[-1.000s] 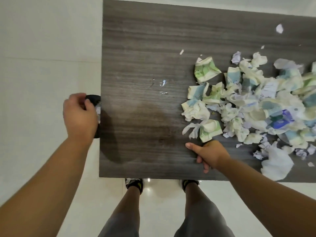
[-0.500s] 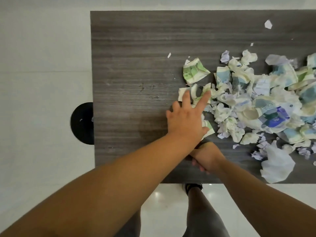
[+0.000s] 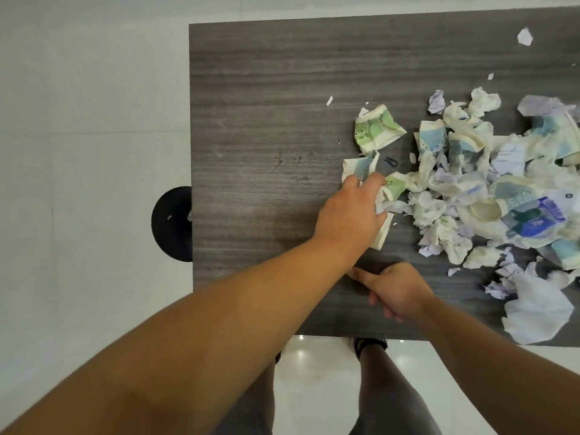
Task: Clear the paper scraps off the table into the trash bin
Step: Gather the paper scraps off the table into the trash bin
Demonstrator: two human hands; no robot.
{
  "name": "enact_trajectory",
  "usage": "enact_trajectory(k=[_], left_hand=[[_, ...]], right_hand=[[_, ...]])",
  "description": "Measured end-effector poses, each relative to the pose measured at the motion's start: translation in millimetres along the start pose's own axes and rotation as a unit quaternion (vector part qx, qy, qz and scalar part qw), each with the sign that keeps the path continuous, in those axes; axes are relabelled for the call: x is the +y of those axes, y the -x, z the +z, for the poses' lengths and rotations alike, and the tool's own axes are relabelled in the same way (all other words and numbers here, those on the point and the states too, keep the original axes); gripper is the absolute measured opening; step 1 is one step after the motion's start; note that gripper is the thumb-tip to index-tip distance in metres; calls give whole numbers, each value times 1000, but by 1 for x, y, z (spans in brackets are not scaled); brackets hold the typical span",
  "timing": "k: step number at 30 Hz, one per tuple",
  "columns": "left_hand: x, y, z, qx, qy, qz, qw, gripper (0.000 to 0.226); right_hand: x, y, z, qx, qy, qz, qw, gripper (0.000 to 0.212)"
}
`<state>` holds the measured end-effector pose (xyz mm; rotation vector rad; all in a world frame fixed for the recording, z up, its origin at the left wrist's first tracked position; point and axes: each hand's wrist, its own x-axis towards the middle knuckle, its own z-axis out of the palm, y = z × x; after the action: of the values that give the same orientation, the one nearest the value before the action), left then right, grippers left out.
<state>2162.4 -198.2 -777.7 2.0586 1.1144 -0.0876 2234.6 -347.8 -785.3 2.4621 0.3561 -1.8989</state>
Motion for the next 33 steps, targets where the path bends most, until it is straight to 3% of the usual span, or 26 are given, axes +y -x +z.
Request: enact_trajectory(k=[6, 12, 18, 21, 23, 25, 28, 29, 31, 33], left_hand=[[-16, 26, -16, 77, 177, -69, 979, 33], [-34, 66, -30, 156, 387, -207, 885, 20], [-96, 95, -86, 333, 436, -270, 791, 27], [-153, 103, -126, 426, 357, -322, 767, 18], [-200, 106, -143, 408, 307, -397, 762, 18], [-245, 104, -147, 336, 298, -500, 741, 24], [-290, 90, -149, 249, 411, -590, 648, 44], [-299, 85, -149, 220, 424, -602, 640, 46], [-314, 79, -148, 142, 415, -596, 673, 43], [-324, 74, -145, 95, 424, -606, 667, 52]], right_hand=[[-2, -1, 0, 10, 6, 10, 1000, 80], [-5, 0, 0, 11, 39, 19, 999, 85], [-2, -1, -1, 20, 45, 25, 998, 87], [-3, 0, 1, 20, 41, 30, 999, 92], [-3, 2, 2, 21, 40, 28, 999, 91], [-3, 1, 3, 26, 41, 25, 999, 86], [-4, 0, 4, 30, 45, 27, 998, 83], [-3, -1, 4, 33, 44, 26, 998, 83], [-1, -4, 4, 36, 41, 30, 998, 84], [1, -7, 5, 36, 41, 29, 998, 85]])
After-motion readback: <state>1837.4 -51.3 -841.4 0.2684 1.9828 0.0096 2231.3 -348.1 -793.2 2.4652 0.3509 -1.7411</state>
